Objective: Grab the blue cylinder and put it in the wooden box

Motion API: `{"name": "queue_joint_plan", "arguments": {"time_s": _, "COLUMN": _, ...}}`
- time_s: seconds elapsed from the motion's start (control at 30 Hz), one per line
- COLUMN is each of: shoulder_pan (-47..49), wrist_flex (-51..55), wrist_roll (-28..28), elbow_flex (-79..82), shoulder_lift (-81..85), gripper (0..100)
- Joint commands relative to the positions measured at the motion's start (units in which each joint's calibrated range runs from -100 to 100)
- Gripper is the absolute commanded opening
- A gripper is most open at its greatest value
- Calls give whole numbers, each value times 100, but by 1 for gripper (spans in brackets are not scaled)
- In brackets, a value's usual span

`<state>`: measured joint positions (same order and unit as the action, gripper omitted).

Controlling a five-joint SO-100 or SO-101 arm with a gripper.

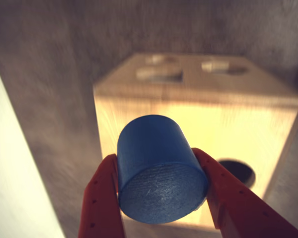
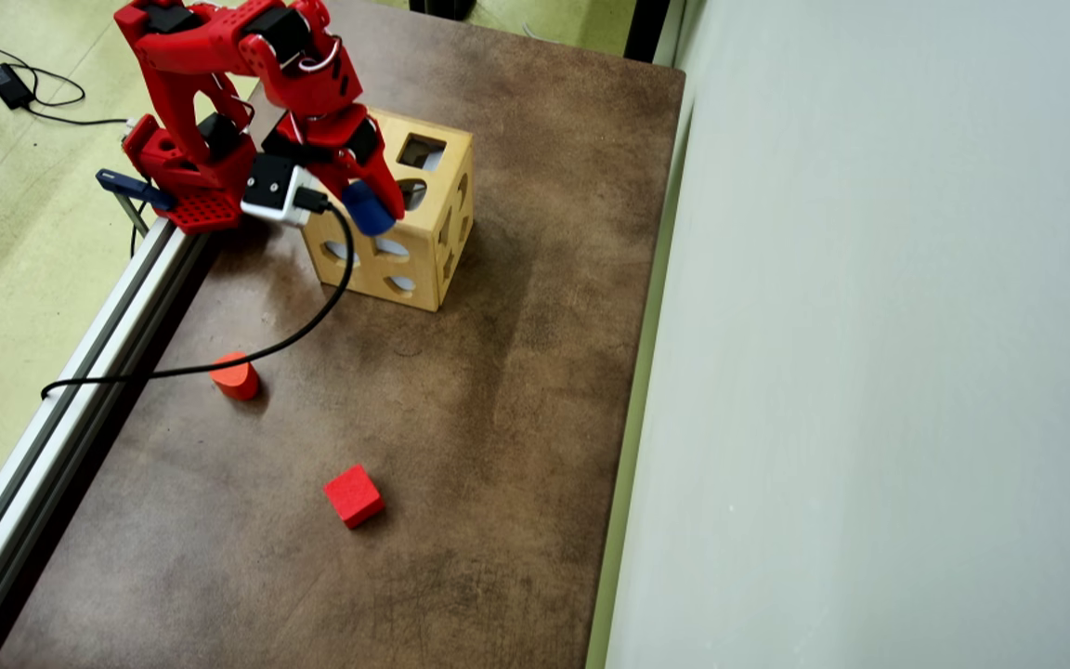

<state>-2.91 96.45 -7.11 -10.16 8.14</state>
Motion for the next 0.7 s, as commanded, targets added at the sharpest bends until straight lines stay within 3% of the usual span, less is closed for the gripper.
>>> {"name": "queue_joint_plan", "arguments": {"time_s": 0.0, "shoulder_pan": 677, "wrist_flex": 122, "wrist_roll": 220, "elbow_flex": -93, "shoulder_lift": 465, "gripper": 3}}
{"name": "queue_joint_plan", "arguments": {"time_s": 0.2, "shoulder_pan": 1435, "wrist_flex": 122, "wrist_roll": 327, "elbow_flex": 524, "shoulder_lift": 804, "gripper": 3}}
{"name": "queue_joint_plan", "arguments": {"time_s": 0.67, "shoulder_pan": 1472, "wrist_flex": 106, "wrist_roll": 274, "elbow_flex": 2009, "shoulder_lift": 1704, "gripper": 2}}
